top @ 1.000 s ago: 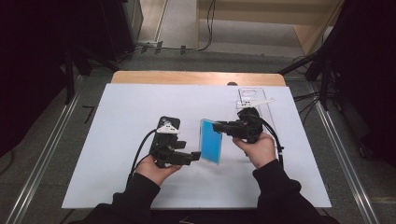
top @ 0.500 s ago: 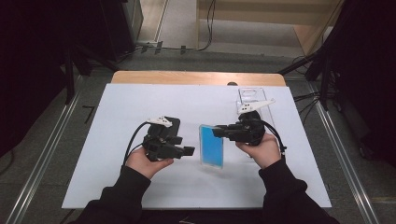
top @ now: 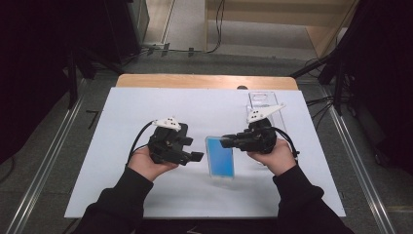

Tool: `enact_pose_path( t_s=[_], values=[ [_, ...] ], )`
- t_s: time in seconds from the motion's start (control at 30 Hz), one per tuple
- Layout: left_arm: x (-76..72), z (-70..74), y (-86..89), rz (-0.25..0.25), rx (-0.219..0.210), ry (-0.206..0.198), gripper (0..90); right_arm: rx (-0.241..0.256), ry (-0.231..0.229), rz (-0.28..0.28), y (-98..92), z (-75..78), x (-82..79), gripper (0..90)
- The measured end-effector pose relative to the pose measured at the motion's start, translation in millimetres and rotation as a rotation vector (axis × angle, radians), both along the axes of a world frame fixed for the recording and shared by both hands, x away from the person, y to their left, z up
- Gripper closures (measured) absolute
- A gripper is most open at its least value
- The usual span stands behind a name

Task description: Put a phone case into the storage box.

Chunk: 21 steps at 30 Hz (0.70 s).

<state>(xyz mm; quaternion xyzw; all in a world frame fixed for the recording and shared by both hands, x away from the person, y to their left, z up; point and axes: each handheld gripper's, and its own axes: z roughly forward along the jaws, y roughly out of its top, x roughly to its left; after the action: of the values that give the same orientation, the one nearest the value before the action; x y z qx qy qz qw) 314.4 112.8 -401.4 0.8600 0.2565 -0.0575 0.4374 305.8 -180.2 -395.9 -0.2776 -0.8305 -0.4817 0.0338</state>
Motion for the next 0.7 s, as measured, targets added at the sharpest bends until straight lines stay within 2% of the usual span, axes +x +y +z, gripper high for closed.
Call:
enact_pose_path(
  t_s=[0.1, 0.3, 0.37, 0.6, 0.7],
  values=[
    [0.1, 0.7, -0.9, -0.035, 0.003, -0.006, 29.0, 0.008, -0.010, 0.032, 3.2, -0.7, -0.7, 77.2],
    [1.0, 2.5, -5.7, -0.090, 0.016, -0.030, 29.0, 0.007, -0.026, 0.083, 8.2, -2.6, -2.0, 77.2],
    [2.1, 3.1, -6.5, -0.101, 0.002, -0.030, 29.0, 0.014, -0.033, 0.097, 9.4, -2.7, -2.6, 77.2],
    [7.0, 2.7, -9.2, -0.145, -0.002, -0.027, 32.3, 0.022, -0.043, 0.132, 12.2, -3.9, -2.1, 77.2],
    [7.9, 1.4, -9.4, -0.166, -0.020, -0.026, 32.4, 0.028, -0.054, 0.155, 14.4, -4.4, -2.9, 77.2]
  ],
)
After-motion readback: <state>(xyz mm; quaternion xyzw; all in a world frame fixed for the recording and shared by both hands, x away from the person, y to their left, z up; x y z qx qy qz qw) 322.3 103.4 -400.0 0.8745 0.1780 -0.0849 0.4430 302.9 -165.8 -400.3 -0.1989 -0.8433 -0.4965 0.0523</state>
